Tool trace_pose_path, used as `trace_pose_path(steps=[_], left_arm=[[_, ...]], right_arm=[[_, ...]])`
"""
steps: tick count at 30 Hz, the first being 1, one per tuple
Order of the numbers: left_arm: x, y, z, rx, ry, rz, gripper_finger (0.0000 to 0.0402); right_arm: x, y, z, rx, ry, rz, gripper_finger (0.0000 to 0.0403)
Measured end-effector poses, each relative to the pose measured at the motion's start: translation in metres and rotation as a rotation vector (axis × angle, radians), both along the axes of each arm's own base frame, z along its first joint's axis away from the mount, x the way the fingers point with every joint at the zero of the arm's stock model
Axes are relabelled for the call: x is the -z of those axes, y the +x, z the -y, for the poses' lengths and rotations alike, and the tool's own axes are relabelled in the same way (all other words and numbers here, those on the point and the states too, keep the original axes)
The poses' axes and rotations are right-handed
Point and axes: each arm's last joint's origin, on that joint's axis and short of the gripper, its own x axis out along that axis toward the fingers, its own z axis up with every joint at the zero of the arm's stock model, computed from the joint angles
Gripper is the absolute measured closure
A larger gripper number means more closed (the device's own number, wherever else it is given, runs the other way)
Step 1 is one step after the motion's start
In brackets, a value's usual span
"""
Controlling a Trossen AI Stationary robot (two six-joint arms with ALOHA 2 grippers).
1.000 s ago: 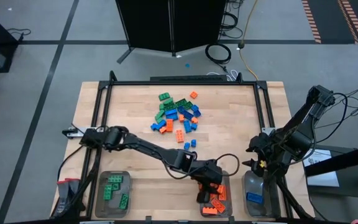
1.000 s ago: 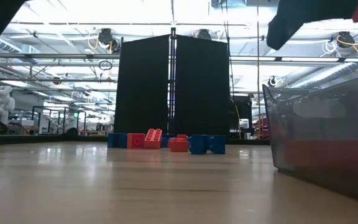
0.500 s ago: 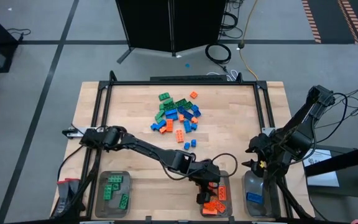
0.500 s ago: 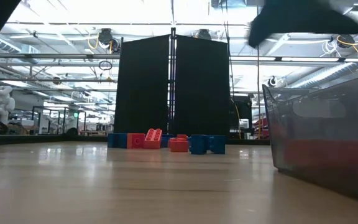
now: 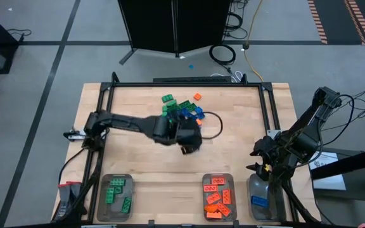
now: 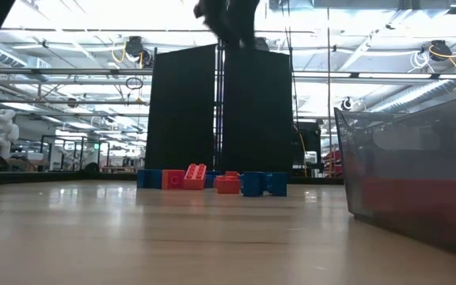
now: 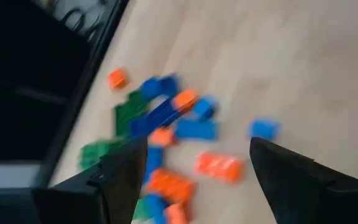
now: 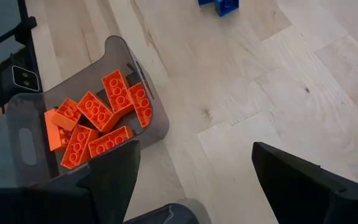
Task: Sort blocks
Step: Put the orange game piece into the center black bin
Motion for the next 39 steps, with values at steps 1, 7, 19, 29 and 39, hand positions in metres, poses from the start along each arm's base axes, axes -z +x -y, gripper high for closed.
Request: trace_pose_path(steps=[1,7,19,29,39], left_arm=[[0.006,0.001,-0.006,-0.006,0.007,-0.028,0.0114],[0.060,0.005,-0.048,-0.331,-0.205,0.034,0.0114],[0.105,0.001,-0.048,-0.851,-0.454,0.213,0.0114],[0.156,0.022,-0.021,-0.859,-0.525,0.172,0.0114],[0.175,0.023,-0.016,-0.880,-0.480,0.141,0.0114]], right_arm=[[0.000,0.000,0.000,0.000,-0.001,0.000,0.0099],[0.000,0.000,0.000,0.000,-0.005,-0.003,0.0099],[0.000,0.000,0.002,-0.007,-0.054,0.027,0.0099],[0.000,0.000,0.002,-0.002,-0.059,0.033,0.0099],[0.000,0.000,0.002,-0.002,-0.057,0.031,0.0099]])
